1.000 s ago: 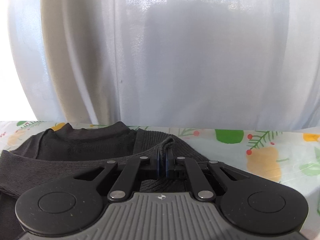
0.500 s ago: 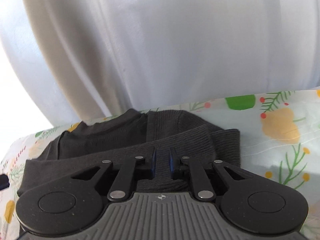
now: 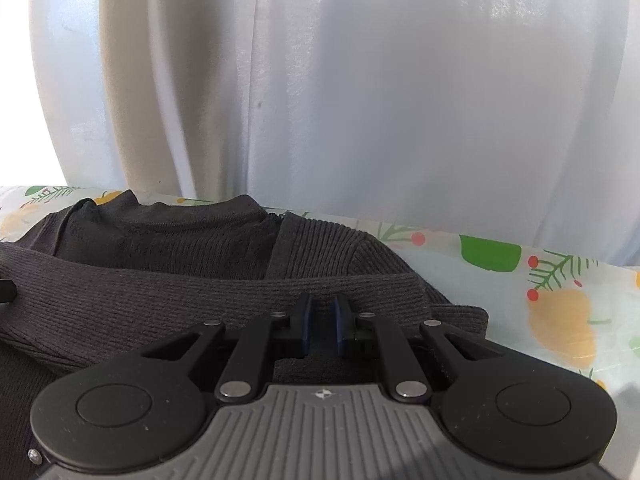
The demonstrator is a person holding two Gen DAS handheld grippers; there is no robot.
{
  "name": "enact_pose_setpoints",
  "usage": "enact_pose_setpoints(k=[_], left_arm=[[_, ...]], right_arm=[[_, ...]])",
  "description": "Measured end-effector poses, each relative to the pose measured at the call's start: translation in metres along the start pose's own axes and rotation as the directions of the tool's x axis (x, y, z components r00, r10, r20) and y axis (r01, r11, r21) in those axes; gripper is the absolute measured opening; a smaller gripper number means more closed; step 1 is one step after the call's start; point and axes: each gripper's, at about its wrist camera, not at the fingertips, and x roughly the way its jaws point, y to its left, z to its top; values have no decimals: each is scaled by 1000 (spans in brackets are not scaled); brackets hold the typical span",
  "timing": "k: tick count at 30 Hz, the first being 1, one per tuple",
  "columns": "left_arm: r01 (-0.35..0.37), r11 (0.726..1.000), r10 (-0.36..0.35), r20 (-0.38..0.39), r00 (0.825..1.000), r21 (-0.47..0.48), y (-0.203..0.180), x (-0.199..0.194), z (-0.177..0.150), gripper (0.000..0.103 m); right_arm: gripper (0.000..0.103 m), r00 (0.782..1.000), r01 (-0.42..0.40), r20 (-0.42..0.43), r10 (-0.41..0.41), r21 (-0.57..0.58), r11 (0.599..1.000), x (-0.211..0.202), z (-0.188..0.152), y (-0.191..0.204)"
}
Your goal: Fold small clothes
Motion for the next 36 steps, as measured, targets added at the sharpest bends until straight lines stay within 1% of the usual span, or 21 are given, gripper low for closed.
enact_pose_setpoints(k=[2,3,6,8,9,11,13,16,18,21,23,24,25,26,27,28,29,30,33,35,36], left_arm=[[5,1000,-5,-14,1000,-14,0,-8,0,55],[16,999,-16,-24,1000,-37,2,-14,-1,55],[90,992,-93,-25,995,-92,6,-31,-7,58],[111,989,-115,-38,993,-93,5,-34,-11,59],[106,991,-110,-43,993,-79,3,-32,-13,59],[79,996,-81,-48,996,-44,-3,-26,-15,59],[77,997,-78,-35,996,-27,-6,-22,-15,64],[71,997,-72,-27,997,-16,-7,-21,-14,66],[69,998,-69,-22,997,-6,-7,-22,-16,66],[60,998,-60,-34,998,6,-6,-27,-16,66],[45,998,-46,-45,998,-35,1,-39,-16,66],[57,996,-59,-41,997,-63,7,-49,-17,66],[72,994,-76,-40,996,-86,13,-61,-18,67],[81,992,-85,-39,996,-99,18,-72,-21,67],[85,991,-89,-38,995,-106,25,-87,-25,69],[85,991,-89,-44,995,-103,31,-104,-30,72],[81,992,-86,-48,995,-94,37,-118,-36,73],[73,994,-77,-53,996,-81,43,-134,-42,73],[52,997,-57,-93,994,-48,59,-184,-66,74],[74,996,-81,-132,988,-54,63,-207,-79,74],[103,992,-113,-152,982,-71,63,-219,-87,74]], right_arm=[[9,1000,-14,-16,15,49,999,-4,2,-5],[12,999,-30,-28,32,92,995,-11,1,-9],[19,998,-57,-28,63,193,980,-35,-8,-22],[19,994,-87,-36,98,230,969,-45,-18,-28],[19,993,-92,-49,105,225,970,-47,-23,-28],[19,995,-76,-48,85,169,983,-48,-27,-22],[19,998,-45,-50,50,94,995,-46,-26,-12],[19,1000,15,-5,-15,-52,999,-37,-29,3],[19,999,45,18,-44,-99,994,-35,-32,9],[20,998,65,22,-63,-120,991,-35,-31,12],[20,998,60,0,-60,-95,994,-38,-28,11],[20,998,53,-24,-55,-62,997,-45,-25,9],[22,998,36,-53,-37,-28,999,-53,-25,8],[28,996,1,-87,0,6,1000,-61,-27,7],[31,990,-64,-121,70,58,996,-72,-36,5],[31,980,-117,-149,131,98,988,-85,-46,3],[31,968,-159,-174,180,125,979,-98,-57,1],[32,957,-183,-198,210,148,972,-114,-71,-1],[33,942,-205,-229,246,189,960,-168,-113,-13],[41,932,-183,-266,245,239,954,-198,-134,-25],[41,923,-167,-294,247,272,948,-211,-145,-31]])
